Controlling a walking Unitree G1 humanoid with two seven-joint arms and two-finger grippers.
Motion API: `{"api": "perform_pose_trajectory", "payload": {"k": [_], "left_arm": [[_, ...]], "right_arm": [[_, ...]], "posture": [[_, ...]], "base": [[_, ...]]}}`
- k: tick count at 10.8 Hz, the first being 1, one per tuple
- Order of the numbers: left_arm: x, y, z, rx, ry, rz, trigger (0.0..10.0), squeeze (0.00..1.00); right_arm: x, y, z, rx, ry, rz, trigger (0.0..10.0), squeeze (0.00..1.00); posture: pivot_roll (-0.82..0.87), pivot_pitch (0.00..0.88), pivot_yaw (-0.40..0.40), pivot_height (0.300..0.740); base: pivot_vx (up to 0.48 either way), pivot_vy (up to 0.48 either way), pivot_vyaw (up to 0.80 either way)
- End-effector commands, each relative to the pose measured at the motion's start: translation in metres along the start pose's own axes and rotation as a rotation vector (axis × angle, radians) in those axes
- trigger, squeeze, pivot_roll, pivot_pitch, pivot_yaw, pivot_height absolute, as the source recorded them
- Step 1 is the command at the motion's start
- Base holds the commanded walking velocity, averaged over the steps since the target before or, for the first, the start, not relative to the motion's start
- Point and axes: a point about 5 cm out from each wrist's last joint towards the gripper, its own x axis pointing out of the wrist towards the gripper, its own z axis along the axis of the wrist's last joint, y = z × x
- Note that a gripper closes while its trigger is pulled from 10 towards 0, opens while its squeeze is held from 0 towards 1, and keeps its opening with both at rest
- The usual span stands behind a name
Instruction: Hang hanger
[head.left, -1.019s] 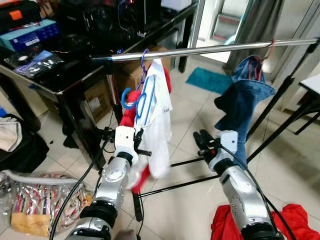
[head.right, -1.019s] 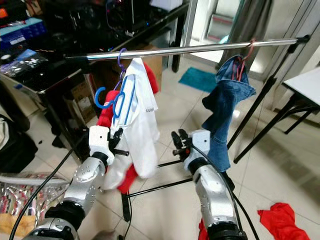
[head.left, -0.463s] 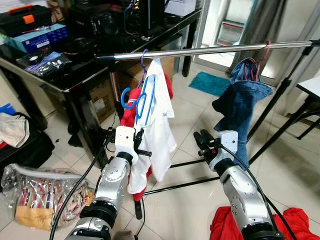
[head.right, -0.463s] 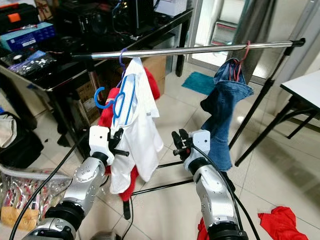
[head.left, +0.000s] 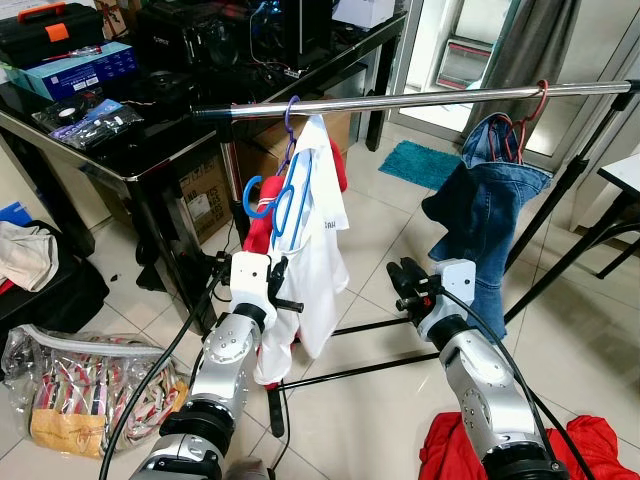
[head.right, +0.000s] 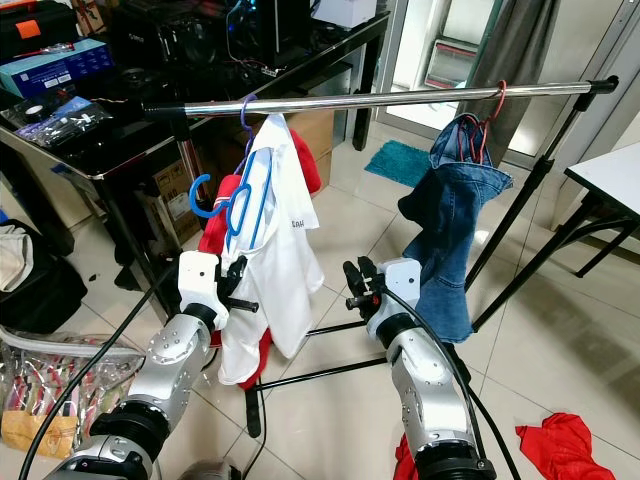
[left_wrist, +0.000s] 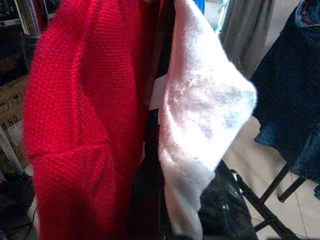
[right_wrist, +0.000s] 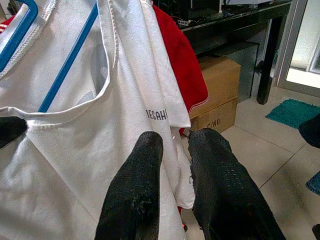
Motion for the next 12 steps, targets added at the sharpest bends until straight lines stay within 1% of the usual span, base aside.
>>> {"api": "perform_pose_trajectory", "payload": {"k": [1,2,3,8,9,12], "left_arm": [[0.0051,-0.002,0.0097,0.017,-0.042,-0.016,10.0,0.0],[0.0052,-0.0026,0.0096,0.029,-0.041,-0.02,10.0,0.0],[0.0051,-0.0034,0.0098,0.035,-0.043,-0.024,10.0,0.0],[0.0046,-0.0048,0.0088,0.035,-0.043,-0.022,10.0,0.0],[0.0043,-0.0045,0.009,0.013,-0.049,-0.017,10.0,0.0],[0.0034,-0.0037,0.0081,0.009,-0.048,-0.011,10.0,0.0]], "right_arm": [[0.0011,-0.0024,-0.0004,-0.005,0.009,-0.008,10.0,0.0],[0.0009,-0.0024,-0.0002,-0.004,0.008,-0.009,10.0,0.0],[0.0003,-0.0022,-0.0003,-0.004,0.008,-0.01,10.0,0.0],[-0.0008,-0.0029,-0.0013,-0.005,0.012,-0.01,10.0,0.0],[-0.0007,-0.0029,-0.0014,-0.005,0.014,-0.008,10.0,0.0],[-0.001,-0.003,-0.0018,-0.005,0.018,-0.008,10.0,0.0]], "posture": [[0.17,0.0,-0.013,0.74],[0.16,0.0,-0.013,0.74],[0.16,0.0,-0.013,0.74],[0.16,0.0,-0.015,0.74],[0.16,0.0,-0.017,0.74],[0.17,0.0,-0.018,0.74]], "base": [[0.0,0.0,0.0],[0.0,0.0,0.0],[0.0,-0.285,0.0],[0.0,-0.452,0.0],[0.0,0.0,0.0],[0.0,0.0,0.0]]}}
